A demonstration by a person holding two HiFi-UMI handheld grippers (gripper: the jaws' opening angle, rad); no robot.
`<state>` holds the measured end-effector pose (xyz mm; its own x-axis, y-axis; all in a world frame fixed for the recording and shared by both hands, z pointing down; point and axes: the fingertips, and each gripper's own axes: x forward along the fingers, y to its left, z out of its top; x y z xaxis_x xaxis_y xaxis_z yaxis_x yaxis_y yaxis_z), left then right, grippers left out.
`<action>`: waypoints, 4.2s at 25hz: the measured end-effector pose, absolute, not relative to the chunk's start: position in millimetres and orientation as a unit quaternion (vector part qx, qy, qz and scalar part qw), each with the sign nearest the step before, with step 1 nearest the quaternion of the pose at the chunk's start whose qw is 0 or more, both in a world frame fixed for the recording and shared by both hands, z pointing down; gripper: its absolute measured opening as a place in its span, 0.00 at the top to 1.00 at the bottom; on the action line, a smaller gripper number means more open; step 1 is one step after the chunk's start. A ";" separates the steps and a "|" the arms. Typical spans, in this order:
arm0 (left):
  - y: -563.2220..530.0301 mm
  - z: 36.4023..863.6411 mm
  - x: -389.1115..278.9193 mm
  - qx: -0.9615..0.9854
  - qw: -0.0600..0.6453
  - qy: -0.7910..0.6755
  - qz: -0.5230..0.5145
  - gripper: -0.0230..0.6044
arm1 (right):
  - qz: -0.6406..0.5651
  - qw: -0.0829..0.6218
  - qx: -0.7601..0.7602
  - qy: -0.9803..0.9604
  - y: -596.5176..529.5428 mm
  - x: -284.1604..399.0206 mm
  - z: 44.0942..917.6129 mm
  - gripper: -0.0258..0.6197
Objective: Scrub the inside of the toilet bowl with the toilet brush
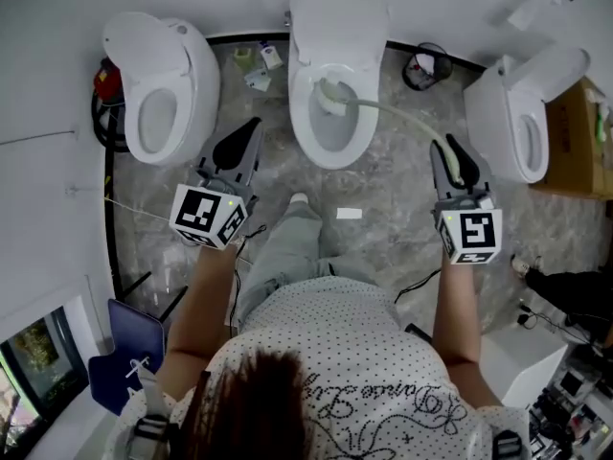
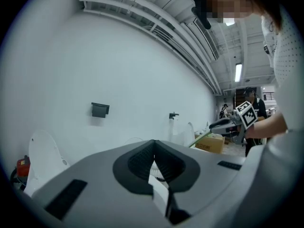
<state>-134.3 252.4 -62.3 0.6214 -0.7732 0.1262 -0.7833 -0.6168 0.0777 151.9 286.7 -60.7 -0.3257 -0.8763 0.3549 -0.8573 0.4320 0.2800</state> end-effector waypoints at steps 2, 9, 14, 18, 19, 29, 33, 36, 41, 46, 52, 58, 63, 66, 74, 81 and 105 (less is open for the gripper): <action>232.0 -59.2 -138.2 0.903 0.065 -0.422 0.045 0.96 | -0.019 0.242 0.533 -0.811 271.7 143.3 -55.8 0.79; 178.9 -43.0 -139.1 0.909 0.072 -0.406 0.056 0.96 | 0.000 0.271 0.529 -0.804 238.3 136.1 -37.3 0.79; 161.2 -28.0 -130.9 0.908 0.090 -0.402 0.068 0.96 | -0.031 0.312 0.513 -0.799 219.0 139.0 -29.7 0.79; 147.0 -19.0 -116.3 0.905 0.100 -0.407 0.076 0.96 | -0.048 0.351 0.480 -0.803 199.6 140.5 -15.0 0.79; 144.2 -17.3 -112.2 0.903 0.101 -0.409 0.077 0.96 | -0.047 0.355 0.472 -0.806 195.1 141.8 -10.7 0.79; 101.4 10.5 -73.6 0.874 0.120 -0.463 0.089 0.96 | -0.046 0.384 0.381 -0.840 127.9 169.2 36.0 0.79; 86.3 21.9 -68.0 0.863 0.125 -0.481 0.089 0.96 | -0.042 0.397 0.348 -0.848 100.9 172.5 64.9 0.79; 81.5 38.4 -68.6 0.856 0.131 -0.492 0.094 0.96 | -0.027 0.403 0.327 -0.854 89.3 171.0 97.8 0.79; 60.9 72.3 -67.1 0.850 0.140 -0.497 0.102 0.96 | 0.002 0.417 0.325 -0.849 66.5 177.0 149.8 0.79; 37.9 110.1 -67.3 0.855 0.146 -0.484 0.114 0.96 | 0.034 0.429 0.338 -0.837 47.5 175.0 195.7 0.79; 24.6 168.4 -73.8 0.865 0.160 -0.455 0.139 0.96 | 0.075 0.428 0.374 -0.819 23.8 171.2 256.0 0.79; 12.3 225.0 -88.6 0.854 0.189 -0.465 0.133 0.96 | 0.114 0.429 0.402 -0.801 7.0 168.0 333.4 0.79; 0.1 271.2 -97.5 0.854 0.189 -0.463 0.140 0.96 | 0.159 0.411 0.431 -0.787 4.0 162.2 394.7 0.79; -10.1 292.7 -102.4 0.855 0.186 -0.464 0.140 0.96 | 0.169 0.401 0.448 -0.781 2.9 158.2 418.1 0.79; -25.1 337.5 -104.3 0.855 0.193 -0.464 0.127 0.96 | 0.173 0.368 0.505 -0.762 2.2 166.3 452.6 0.79; -17.1 365.4 -103.3 0.858 0.204 -0.451 0.138 0.96 | 0.184 0.344 0.543 -0.744 8.1 170.1 474.1 0.79; -2.2 379.2 -86.2 0.865 0.223 -0.425 0.145 0.96 | 0.094 0.410 0.402 -0.813 48.0 121.4 482.0 0.79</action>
<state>-86.2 -2.2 379.2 0.5972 -0.6705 0.4402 -0.7998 -0.5395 0.2634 121.4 48.0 482.0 -0.3404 -0.5766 0.7427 -0.7306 0.6595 0.1771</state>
